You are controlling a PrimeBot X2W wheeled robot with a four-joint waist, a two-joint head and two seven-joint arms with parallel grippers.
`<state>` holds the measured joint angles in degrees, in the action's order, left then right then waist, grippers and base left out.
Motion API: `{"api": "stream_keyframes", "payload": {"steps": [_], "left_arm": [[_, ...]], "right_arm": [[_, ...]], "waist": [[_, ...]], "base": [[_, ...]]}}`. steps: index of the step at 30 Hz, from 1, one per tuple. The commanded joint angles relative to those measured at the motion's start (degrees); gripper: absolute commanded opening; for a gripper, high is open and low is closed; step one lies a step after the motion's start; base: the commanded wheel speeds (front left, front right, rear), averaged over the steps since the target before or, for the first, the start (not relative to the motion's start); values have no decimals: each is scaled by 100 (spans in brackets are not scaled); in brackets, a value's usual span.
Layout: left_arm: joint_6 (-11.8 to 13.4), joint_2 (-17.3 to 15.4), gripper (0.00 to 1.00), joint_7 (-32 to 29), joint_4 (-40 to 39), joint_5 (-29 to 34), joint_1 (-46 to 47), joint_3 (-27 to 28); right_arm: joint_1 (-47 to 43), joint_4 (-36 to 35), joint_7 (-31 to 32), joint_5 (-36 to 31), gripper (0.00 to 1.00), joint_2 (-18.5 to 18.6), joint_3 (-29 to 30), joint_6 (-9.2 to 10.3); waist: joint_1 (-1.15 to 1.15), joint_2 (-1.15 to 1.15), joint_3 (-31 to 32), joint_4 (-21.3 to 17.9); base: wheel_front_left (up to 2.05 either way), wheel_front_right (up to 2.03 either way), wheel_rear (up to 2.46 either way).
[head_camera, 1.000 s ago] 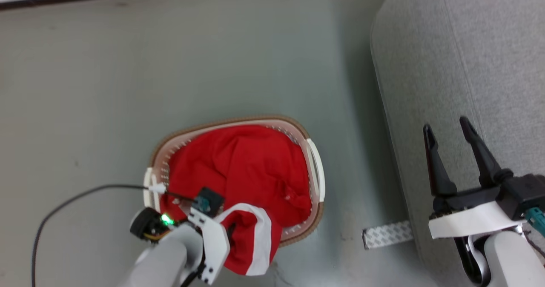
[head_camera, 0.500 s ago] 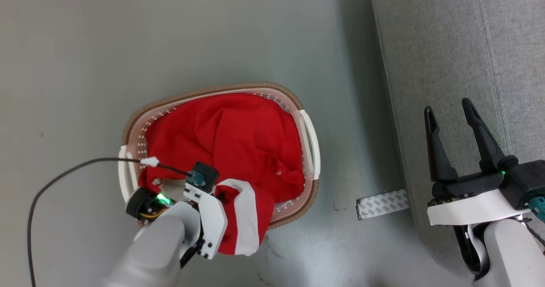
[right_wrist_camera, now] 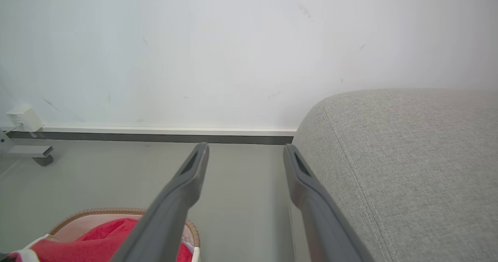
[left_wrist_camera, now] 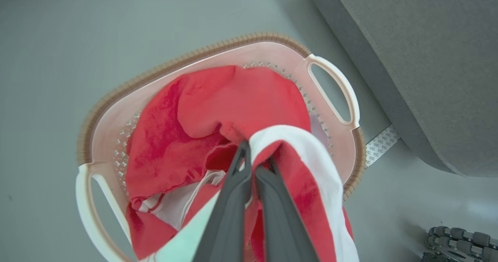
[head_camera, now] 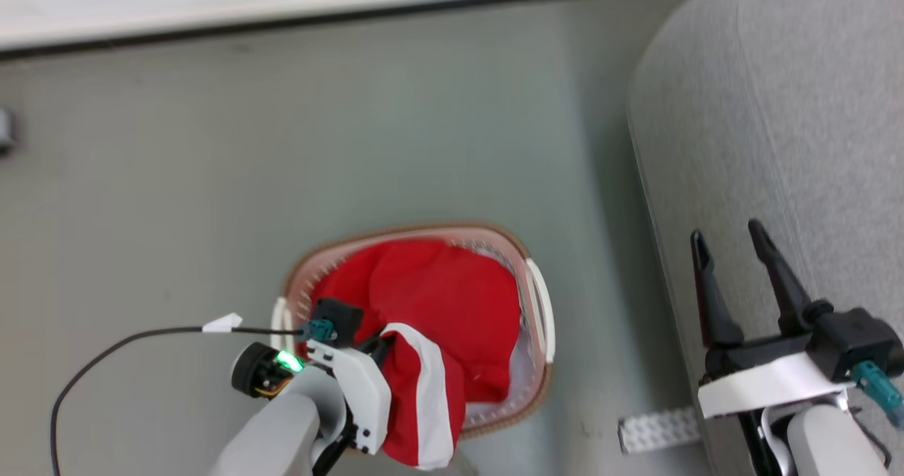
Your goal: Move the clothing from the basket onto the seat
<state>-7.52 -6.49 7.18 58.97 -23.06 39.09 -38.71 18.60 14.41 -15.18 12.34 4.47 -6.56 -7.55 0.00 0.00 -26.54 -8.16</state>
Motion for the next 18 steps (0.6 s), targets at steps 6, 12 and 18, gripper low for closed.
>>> {"api": "stream_keyframes", "payload": {"steps": [6, 12, 18], "left_arm": [[119, -228, 0, 24, -815, -207, -439, 106], [358, -558, 0, -281, -2047, -334, -793, 215], [779, -952, 0, -677, -3591, -503, -1253, 436]], "right_arm": [[-502, 156, 4, 38, 100, -24, 88, 12], [-868, 214, 4, 34, 100, -61, 177, 12], [-1220, 241, 4, -3, 100, -84, 256, 12]], "waist": [[0, 0, 1291, 533], [0, 0, 1817, 615], [0, 0, 2268, 595]], "base": [[0, 0, 0], [0, 0, 0], [0, 0, 0]]}}
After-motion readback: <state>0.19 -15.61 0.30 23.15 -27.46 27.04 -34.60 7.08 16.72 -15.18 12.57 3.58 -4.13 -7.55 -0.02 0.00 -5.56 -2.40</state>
